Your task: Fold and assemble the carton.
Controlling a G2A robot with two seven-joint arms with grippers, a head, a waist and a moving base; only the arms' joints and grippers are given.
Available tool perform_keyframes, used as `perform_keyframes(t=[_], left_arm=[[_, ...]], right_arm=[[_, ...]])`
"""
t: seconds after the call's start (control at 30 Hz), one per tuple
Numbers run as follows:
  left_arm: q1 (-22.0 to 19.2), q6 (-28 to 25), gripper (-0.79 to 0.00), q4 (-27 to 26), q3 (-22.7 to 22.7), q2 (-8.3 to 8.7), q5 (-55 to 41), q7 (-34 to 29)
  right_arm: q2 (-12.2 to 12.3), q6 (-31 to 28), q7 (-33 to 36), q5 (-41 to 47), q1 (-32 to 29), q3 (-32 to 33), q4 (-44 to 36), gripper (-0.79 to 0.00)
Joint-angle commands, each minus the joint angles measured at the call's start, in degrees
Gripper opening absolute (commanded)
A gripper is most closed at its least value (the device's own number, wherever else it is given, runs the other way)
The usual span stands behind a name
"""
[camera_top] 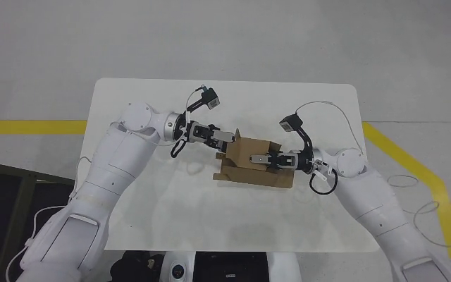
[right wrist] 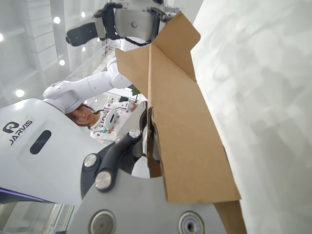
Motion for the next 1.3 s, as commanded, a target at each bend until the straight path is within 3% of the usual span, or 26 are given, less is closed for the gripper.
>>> perform_keyframes(t=[0.0,0.5,1.07,1.27], left_arm=[[0.29,0.04,0.000,-0.37,0.00,0.03,-0.02,-0.04],[0.84,0.54,0.000,-0.76,0.23,0.00,-0.26,-0.53],[-0.11,0.60,0.000,0.21,2.07,-0.85,-0.99,-0.60],[-0.33,0.43,0.000,1.01,2.74,-1.19,-1.15,-0.43]], right_arm=[[-0.05,0.31,-1.34,-0.57,-0.08,0.41,0.20,-0.785],[-0.20,1.93,-8.79,-4.42,-0.08,3.89,1.87,-0.785],[-1.87,4.14,-20.32,-10.57,0.26,3.21,0.53,-0.785],[-2.13,4.22,-20.50,-11.21,0.05,3.51,-0.90,-0.785]])
